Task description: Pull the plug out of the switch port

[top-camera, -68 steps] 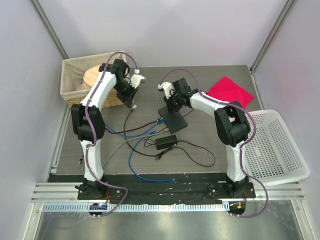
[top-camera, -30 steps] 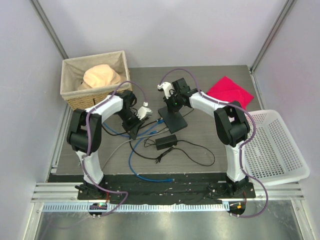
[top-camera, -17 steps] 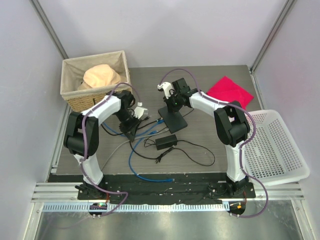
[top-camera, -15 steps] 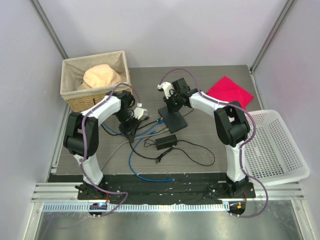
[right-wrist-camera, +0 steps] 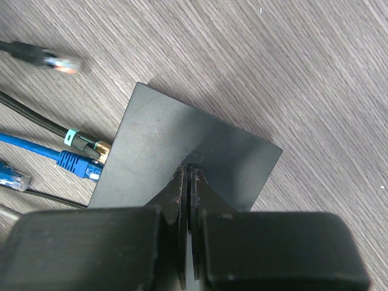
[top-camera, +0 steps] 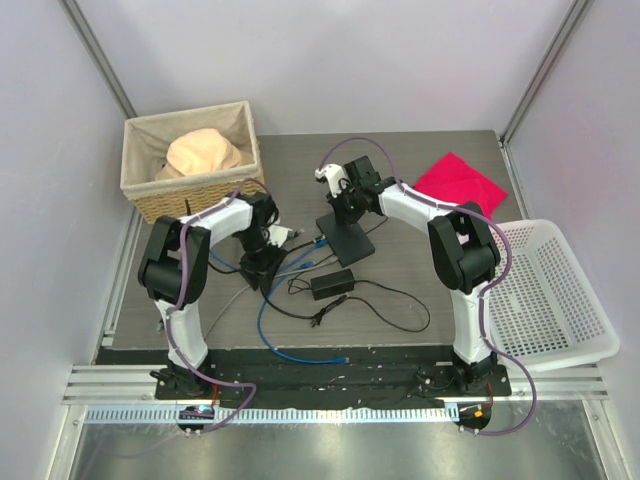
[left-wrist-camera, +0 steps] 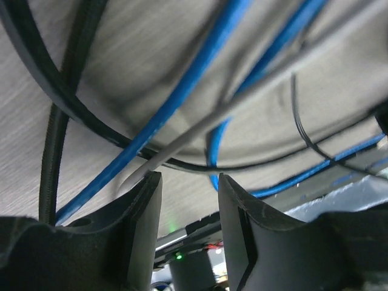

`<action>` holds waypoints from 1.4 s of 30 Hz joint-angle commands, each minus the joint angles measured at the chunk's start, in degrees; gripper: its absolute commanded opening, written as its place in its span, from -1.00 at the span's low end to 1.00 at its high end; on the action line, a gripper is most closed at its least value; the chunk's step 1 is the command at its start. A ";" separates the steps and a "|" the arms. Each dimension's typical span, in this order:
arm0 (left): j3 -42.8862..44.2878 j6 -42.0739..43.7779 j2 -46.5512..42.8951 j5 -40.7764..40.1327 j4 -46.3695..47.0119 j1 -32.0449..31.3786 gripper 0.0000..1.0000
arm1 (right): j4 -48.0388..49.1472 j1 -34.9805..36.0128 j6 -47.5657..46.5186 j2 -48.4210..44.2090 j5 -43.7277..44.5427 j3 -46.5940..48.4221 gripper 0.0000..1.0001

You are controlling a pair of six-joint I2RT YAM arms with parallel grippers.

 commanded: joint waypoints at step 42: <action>4.48 33.46 -11.19 -40.51 3.98 15.99 -0.30 | -8.47 0.45 -1.08 6.16 5.69 -2.40 -0.98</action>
